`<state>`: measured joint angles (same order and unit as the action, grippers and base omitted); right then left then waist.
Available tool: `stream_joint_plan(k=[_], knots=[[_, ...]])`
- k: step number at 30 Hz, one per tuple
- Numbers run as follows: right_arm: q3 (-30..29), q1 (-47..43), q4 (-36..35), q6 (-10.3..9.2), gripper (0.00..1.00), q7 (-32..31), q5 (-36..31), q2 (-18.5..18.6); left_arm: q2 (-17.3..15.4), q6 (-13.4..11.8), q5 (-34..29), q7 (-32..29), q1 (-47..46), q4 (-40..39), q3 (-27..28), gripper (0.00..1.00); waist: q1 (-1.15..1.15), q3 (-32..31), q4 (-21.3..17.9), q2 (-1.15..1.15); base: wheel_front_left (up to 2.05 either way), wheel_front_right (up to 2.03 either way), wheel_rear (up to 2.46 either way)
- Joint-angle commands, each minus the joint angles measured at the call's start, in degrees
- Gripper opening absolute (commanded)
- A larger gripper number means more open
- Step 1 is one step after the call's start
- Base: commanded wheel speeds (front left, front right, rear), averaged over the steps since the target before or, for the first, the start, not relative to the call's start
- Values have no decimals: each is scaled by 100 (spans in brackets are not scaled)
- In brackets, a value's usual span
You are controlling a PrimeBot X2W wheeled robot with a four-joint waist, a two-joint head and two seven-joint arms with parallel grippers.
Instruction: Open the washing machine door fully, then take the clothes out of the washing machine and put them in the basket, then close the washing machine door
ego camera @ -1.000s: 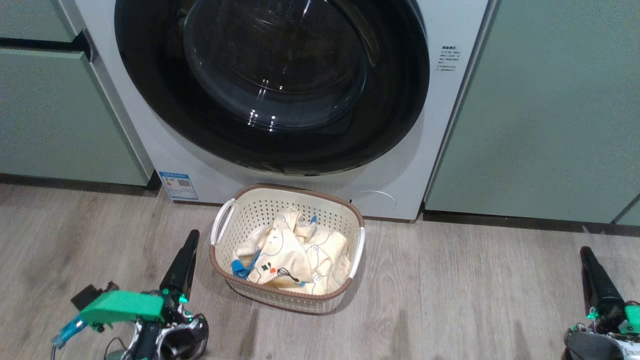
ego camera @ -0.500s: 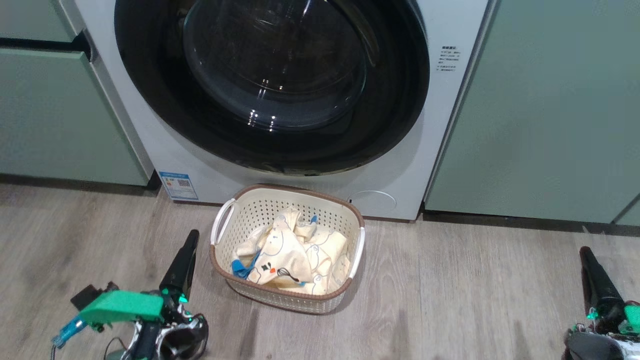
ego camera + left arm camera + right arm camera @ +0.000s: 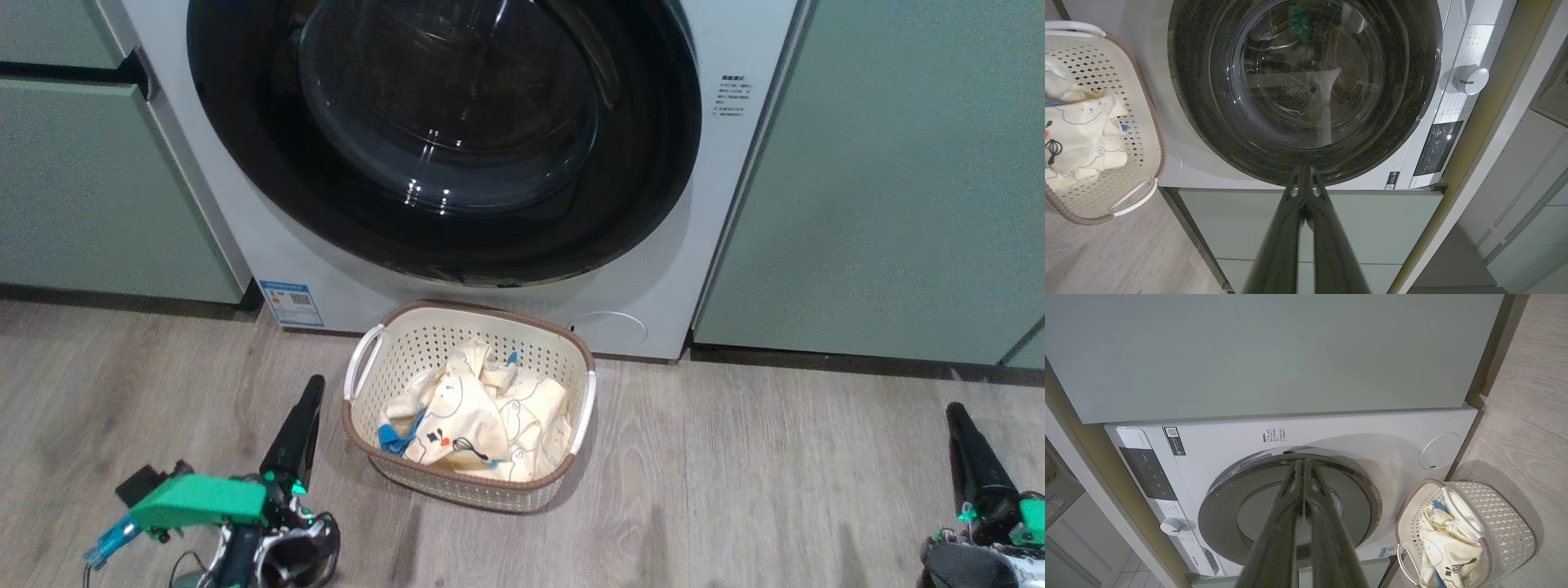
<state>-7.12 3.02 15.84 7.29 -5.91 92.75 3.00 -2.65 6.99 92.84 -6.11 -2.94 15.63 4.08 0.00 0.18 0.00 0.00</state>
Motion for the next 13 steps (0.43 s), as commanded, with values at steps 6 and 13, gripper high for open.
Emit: stream_joint_plan(k=[6,13], knots=[[84,314,-183,20,0,-39,-39,8,-35,49,-58,-28,-324,-159,233,0,0,0,0,0,0,0,0],[81,314,-182,20,0,-41,-42,6,-33,49,-60,-30,-324,-159,235,0,0,0,0,0,0,0,0]])
